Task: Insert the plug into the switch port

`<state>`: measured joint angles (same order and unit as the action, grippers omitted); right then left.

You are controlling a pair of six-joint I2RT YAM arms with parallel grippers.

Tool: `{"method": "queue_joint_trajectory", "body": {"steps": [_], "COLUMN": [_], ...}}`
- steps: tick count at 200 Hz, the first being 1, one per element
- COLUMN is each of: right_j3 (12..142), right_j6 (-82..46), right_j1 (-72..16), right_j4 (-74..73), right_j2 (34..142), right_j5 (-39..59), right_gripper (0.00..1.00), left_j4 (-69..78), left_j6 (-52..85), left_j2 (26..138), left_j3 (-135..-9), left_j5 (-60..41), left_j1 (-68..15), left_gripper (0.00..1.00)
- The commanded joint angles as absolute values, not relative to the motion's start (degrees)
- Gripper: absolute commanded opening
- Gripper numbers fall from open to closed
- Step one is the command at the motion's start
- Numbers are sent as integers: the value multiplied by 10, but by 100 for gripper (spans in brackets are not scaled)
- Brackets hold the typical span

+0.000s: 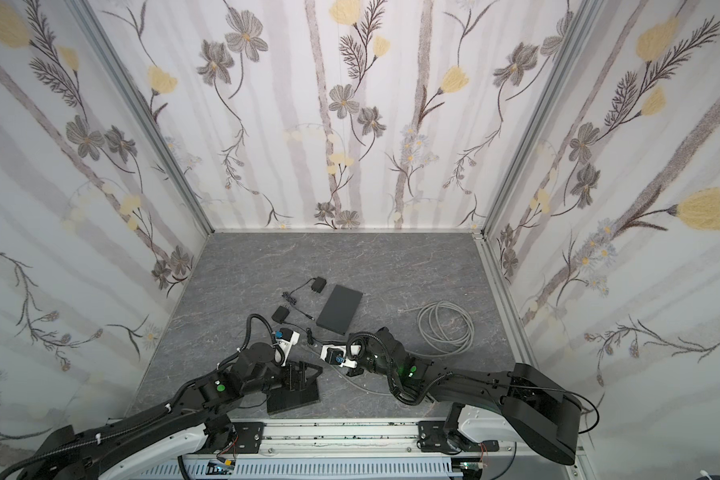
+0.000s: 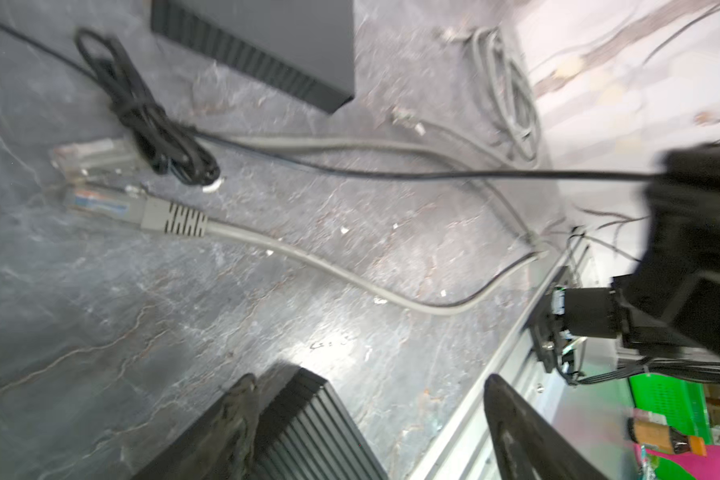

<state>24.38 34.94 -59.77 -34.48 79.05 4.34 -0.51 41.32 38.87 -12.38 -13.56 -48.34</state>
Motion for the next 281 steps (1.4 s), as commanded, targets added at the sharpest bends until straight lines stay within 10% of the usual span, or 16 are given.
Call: {"method": "queue_joint_trajectory", "body": {"steps": [1, 26, 53, 167, 281], "right_j3": [244, 249, 251, 256, 280], "right_j6": [338, 338, 338, 341, 370], "right_j1": [-598, -598, -598, -597, -608], "right_j4": [-374, -372, -370, -368, -318], "right_j2": [796, 802, 805, 824, 846], "right_j5": [42, 38, 35, 22, 37], "right_gripper": [4, 4, 4, 4, 2], "left_j4": [-113, -183, -205, -452, -470], "left_j6": [497, 601, 692, 691, 694], "left_j2": [290, 217, 254, 558, 302], "left_j3": [-130, -133, -119, -277, -162], "left_j5": [-62, -74, -139, -61, 30], "left_j1": [-484, -485, -512, -727, -546], "left_gripper": [88, 64, 0, 0, 0]}}
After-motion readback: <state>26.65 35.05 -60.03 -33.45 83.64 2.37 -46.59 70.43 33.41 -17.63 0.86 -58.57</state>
